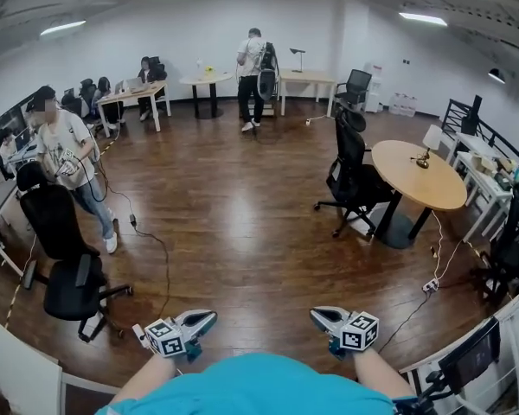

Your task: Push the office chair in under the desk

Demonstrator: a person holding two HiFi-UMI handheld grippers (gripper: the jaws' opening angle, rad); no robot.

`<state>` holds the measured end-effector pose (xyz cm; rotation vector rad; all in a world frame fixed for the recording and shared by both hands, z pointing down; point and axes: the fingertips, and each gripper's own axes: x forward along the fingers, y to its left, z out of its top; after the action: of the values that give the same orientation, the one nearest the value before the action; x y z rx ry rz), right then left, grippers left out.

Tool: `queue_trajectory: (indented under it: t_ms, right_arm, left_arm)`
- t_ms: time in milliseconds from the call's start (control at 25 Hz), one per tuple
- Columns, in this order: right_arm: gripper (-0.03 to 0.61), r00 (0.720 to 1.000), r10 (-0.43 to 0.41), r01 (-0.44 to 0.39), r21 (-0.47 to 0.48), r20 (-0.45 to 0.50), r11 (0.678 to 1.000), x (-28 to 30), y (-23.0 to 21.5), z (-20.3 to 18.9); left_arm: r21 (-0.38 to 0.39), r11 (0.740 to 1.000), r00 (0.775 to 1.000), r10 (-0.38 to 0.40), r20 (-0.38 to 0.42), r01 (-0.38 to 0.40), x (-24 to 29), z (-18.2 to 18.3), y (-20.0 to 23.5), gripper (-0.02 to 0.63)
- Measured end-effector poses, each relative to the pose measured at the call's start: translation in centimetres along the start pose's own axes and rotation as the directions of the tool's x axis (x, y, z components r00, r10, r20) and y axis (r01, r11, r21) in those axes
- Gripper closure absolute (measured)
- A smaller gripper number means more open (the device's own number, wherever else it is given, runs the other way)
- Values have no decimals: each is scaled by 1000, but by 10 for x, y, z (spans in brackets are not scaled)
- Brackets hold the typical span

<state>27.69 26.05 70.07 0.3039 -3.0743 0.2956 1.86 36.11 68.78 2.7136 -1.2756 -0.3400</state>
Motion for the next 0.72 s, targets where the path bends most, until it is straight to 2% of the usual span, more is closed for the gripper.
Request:
queue_trajectory:
  t_ms: [160, 320, 400, 480, 560, 640, 720]
  right_arm:
    - [578, 999, -35, 35, 18, 6, 999, 42, 47, -11]
    - [580, 995, -87, 84, 79, 43, 993, 70, 68, -21]
    - [580, 995, -90, 86, 83, 52, 993, 81, 74, -12]
    - [580, 997, -71, 69, 42, 36, 997, 87, 81, -4]
    - [580, 999, -47, 47, -3, 7, 999, 82, 85, 0]
    - [580, 1000, -29, 29, -18, -8, 999, 71, 85, 2]
    - [580, 1000, -16, 16, -19, -5, 1000, 61, 86, 5]
  left_arm:
    - [-2, 1000, 1000, -5, 29, 6, -72, 16, 13, 508]
    - [1, 1000, 1000, -12, 15, 12, -126, 14, 24, 508]
    - [16, 1000, 1000, -15, -4, 16, -132, 22, 28, 508]
    - [41, 999, 1000, -10, -4, 10, -131, 29, 29, 508]
    - [42, 999, 999, 15, 29, -16, -127, 35, 22, 508]
    - [11, 999, 996, 44, 72, -45, -125, 36, 7, 508]
    - [9, 998, 996, 54, 75, -55, -125, 30, -9, 508]
